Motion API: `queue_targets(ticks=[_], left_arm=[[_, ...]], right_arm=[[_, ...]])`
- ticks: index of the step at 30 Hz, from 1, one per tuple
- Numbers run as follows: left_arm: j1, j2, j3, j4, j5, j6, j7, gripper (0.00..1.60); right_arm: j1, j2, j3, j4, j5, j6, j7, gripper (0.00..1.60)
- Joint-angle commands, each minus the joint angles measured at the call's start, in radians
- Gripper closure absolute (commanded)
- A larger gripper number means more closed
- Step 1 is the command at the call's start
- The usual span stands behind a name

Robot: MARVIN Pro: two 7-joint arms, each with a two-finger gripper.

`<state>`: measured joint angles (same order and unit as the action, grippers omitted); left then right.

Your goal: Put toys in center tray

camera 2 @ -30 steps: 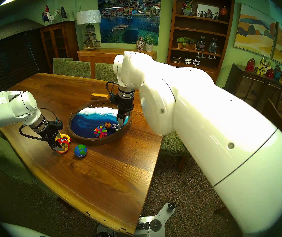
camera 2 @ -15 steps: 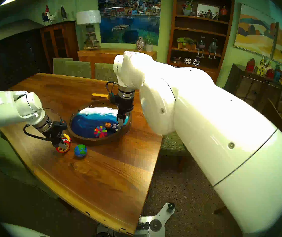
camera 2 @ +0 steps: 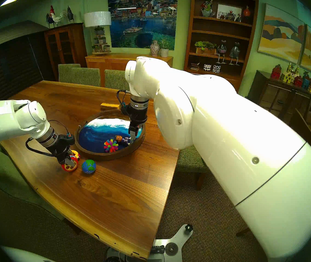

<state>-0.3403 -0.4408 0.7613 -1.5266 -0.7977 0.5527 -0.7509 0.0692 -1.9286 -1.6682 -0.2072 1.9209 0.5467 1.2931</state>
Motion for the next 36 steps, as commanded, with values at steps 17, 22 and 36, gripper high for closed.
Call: queue_targets(ticks=[17,22,36], left_arm=[[-0.134,0.009,-0.085,-0.040,0.050,0.064,-0.072,1.42],[-0.142,0.017,-0.087,-0.047,0.058,0.066,-0.089,0.85],[-0.154,0.043,-0.085,0.009,0.063,0.055,-0.168,0.00]], right_arm=[[0.040,0.004,0.008,0.015,-0.005,-0.001,0.069,0.00],[0.039,0.004,0.010,0.015,-0.007,0.000,0.069,0.00],[0.040,0.005,0.014,0.015,-0.011,0.000,0.067,0.00]])
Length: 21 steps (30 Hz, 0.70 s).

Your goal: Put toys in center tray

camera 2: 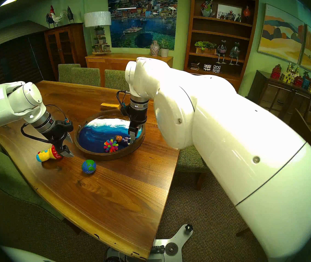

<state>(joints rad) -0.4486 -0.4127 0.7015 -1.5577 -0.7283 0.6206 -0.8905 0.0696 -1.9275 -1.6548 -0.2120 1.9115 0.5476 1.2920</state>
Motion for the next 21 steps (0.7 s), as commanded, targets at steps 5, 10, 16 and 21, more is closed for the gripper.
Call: queue_targets(ticks=[5,10,16,21], left_arm=[[-0.048,0.035,-0.023,0.097,-0.007,-0.016,-0.050,0.00],[-0.055,0.047,-0.015,0.167,0.013,-0.019,-0.065,0.00],[-0.051,0.055,0.001,0.260,0.048,-0.034,-0.082,0.00],[-0.045,0.052,0.009,0.314,0.068,-0.056,-0.103,0.00]], right_arm=[[0.039,0.003,0.003,0.018,-0.002,-0.001,0.064,0.00],[0.039,0.004,0.005,0.017,-0.003,-0.001,0.060,0.00],[0.040,0.004,0.008,0.017,-0.004,-0.001,0.060,0.00],[0.040,0.004,0.008,0.018,-0.006,-0.001,0.064,0.00]])
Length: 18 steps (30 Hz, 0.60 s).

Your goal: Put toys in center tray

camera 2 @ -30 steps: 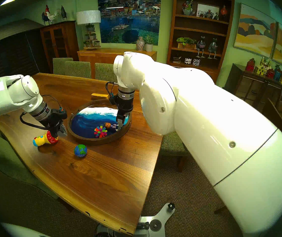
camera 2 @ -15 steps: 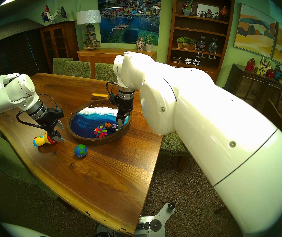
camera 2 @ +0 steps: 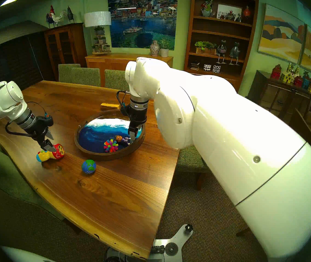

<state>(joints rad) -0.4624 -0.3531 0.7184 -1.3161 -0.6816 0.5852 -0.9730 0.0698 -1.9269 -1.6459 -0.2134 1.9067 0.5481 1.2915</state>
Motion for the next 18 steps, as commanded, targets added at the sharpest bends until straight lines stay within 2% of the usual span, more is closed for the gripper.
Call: queue_targets(ticks=[1,7,10,18], left_arm=[[-0.025,-0.011,-0.003,0.099,0.027,-0.034,-0.035,0.00],[0.004,-0.025,0.015,0.147,0.036,-0.081,-0.076,0.00],[0.022,-0.025,0.025,0.150,0.050,-0.129,-0.080,0.00],[0.086,-0.063,0.035,0.221,0.042,-0.187,-0.073,0.00]], right_arm=[[0.040,0.004,0.000,0.020,-0.003,-0.001,0.068,0.00],[0.039,0.004,0.000,0.023,-0.007,-0.001,0.075,0.00],[0.039,0.004,0.001,0.024,-0.009,-0.001,0.077,0.00],[0.039,0.004,0.003,0.024,-0.012,-0.001,0.075,0.00]])
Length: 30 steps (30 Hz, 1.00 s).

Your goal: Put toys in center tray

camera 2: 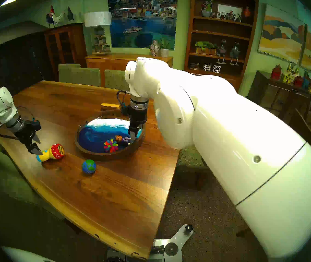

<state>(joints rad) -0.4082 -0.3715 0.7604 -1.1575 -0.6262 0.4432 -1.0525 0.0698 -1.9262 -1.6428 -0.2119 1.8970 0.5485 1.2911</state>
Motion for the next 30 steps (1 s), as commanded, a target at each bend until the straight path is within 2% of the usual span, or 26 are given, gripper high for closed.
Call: queue_targets(ticks=[1,9,13,26,30], left_arm=[[0.038,-0.050,-0.008,0.071,-0.015,-0.050,0.008,0.00],[0.120,-0.115,-0.018,0.187,-0.047,-0.093,0.045,0.00],[0.148,-0.134,-0.023,0.222,-0.062,-0.108,0.059,0.00],[0.283,-0.208,-0.050,0.352,-0.145,-0.216,0.085,0.00],[0.328,-0.238,-0.054,0.390,-0.163,-0.226,0.102,0.00]], right_arm=[[0.039,0.004,0.001,0.022,-0.002,-0.001,0.075,0.00],[0.039,0.004,0.005,0.019,-0.004,-0.001,0.068,0.00],[0.039,0.004,0.007,0.019,-0.004,-0.001,0.066,0.00],[0.040,0.004,0.012,0.018,-0.008,0.000,0.065,0.00],[0.040,0.005,0.014,0.017,-0.009,0.000,0.064,0.00]])
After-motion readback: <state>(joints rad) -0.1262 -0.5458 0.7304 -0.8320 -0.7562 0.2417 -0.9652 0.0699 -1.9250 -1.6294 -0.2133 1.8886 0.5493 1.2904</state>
